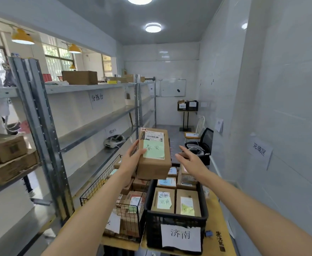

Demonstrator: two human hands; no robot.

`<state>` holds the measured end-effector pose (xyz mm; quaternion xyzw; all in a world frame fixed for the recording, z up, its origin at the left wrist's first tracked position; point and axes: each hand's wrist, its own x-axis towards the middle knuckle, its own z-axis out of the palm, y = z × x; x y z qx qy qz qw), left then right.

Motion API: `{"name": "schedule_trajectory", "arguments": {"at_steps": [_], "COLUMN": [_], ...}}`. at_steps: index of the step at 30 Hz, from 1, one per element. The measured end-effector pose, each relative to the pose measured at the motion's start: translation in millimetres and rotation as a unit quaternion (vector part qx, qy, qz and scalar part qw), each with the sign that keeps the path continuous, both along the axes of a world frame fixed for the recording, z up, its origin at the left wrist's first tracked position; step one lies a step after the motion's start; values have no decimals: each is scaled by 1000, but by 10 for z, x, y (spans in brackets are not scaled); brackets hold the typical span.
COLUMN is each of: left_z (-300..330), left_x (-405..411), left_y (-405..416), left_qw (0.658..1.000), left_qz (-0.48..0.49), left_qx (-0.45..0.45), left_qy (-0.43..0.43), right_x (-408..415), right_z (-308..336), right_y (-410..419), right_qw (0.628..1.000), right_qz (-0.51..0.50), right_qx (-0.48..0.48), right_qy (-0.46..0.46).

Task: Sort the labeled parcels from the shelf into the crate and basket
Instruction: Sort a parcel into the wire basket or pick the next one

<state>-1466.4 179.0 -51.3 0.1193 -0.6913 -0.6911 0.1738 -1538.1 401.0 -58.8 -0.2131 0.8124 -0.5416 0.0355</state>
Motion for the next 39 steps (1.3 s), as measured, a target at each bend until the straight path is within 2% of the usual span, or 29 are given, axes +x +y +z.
{"name": "schedule_trajectory", "arguments": {"at_steps": [8,14,19,31,39], "left_z": [-295,-802,-1276,-2539,-3445], "left_x": [-777,-1277,-1596,-2404,-2799], "left_y": [-1189,-2065,-2493,-2632,-2350], "left_qw": [998,995,990,968,951], "left_qz": [53,71,79,12,-16], "left_qx": [18,36,51,55,73], "left_qy": [-21,-56,-102,-245,-299], "right_x": [-910,-1515,-1932,-2812,-3123], "right_z": [-313,-756,-1167,-2385,-3206], "right_y": [-1125,-1920,-2304,-2604,-2571], "right_qw": [999,996,993,977,941], "right_qz": [26,45,36,49,53], "right_qx": [32,74,110,192,333], "right_qy": [-7,-19,-38,-79,-13]}}
